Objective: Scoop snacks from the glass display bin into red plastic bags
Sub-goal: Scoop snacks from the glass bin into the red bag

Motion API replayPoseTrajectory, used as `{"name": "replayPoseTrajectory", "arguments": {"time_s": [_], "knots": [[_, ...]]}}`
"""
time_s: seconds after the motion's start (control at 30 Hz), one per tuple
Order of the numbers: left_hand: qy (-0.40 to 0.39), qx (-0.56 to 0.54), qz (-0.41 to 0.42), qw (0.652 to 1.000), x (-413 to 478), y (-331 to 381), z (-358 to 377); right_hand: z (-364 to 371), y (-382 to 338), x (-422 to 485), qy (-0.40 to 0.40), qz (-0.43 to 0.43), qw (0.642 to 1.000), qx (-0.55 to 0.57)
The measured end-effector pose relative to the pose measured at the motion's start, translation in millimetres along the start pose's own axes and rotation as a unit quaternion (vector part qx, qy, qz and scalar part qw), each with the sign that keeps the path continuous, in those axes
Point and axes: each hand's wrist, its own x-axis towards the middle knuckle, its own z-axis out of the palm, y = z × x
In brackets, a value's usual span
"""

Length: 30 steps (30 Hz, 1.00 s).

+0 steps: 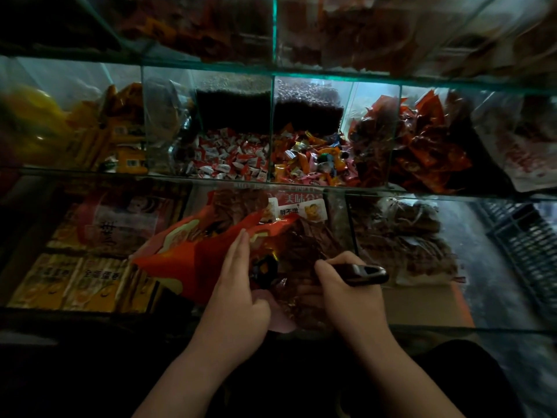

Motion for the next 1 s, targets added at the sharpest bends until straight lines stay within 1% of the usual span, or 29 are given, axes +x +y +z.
{"name": "replayPoseTrajectory", "arguments": {"time_s": [0.07, 0.13, 0.2, 0.27, 0.33, 0.4, 0.47, 0.53, 0.63, 0.73, 0.8, 0.83, 1.0], "knots": [[0.005, 0.008, -0.002, 1.000, -2.3, 4.1, -0.8, -11.0, -4.1, -3.5, 0.009, 0.012, 0.999, 0.040], [0.009, 0.009, -0.006, 1.000, -4.3, 7.1, -1.0, -26.2, -7.0, -5.6, 0.025, 0.006, 0.997, 0.068], [0.040, 0.016, 0.002, 0.999, -5.0, 7.7, -0.1, -42.4, -11.4, -8.6, 0.032, -0.003, 0.995, 0.098], [0.102, 0.066, 0.043, 0.992, -6.6, 9.3, 3.1, -57.4, -16.7, -12.2, 0.039, -0.017, 0.994, 0.104], [0.157, 0.100, 0.104, 0.977, -8.4, 13.1, 6.8, -69.7, -20.4, -15.5, 0.049, -0.035, 0.993, 0.103], [0.182, 0.113, 0.171, 0.962, -7.5, 16.9, 10.8, -79.0, -25.0, -19.8, 0.057, -0.057, 0.992, 0.101], [0.170, 0.129, 0.196, 0.957, -3.4, 22.7, 17.6, -88.0, -29.1, -24.4, 0.061, -0.068, 0.990, 0.106], [0.139, 0.153, 0.181, 0.962, 1.1, 27.1, 26.3, -96.4, -34.4, -29.5, 0.065, -0.070, 0.988, 0.119], [0.141, 0.207, 0.175, 0.952, 7.3, 29.6, 36.6, -108.7, -41.3, -37.6, 0.059, -0.068, 0.985, 0.148], [0.135, 0.266, 0.126, 0.946, 16.6, 29.0, 39.5, -120.9, -45.0, -47.0, 0.053, -0.080, 0.982, 0.164], [0.125, 0.275, 0.094, 0.948, 22.0, 29.5, 39.4, -126.6, -48.1, -52.5, 0.049, -0.091, 0.978, 0.180], [0.122, 0.277, 0.091, 0.949, 23.9, 30.8, 39.4, -128.3, -50.0, -54.5, 0.044, -0.095, 0.977, 0.187], [0.119, 0.297, 0.133, 0.938, 26.6, 42.3, 41.1, -124.6, -59.8, -61.5, 0.012, -0.102, 0.973, 0.206]]}}
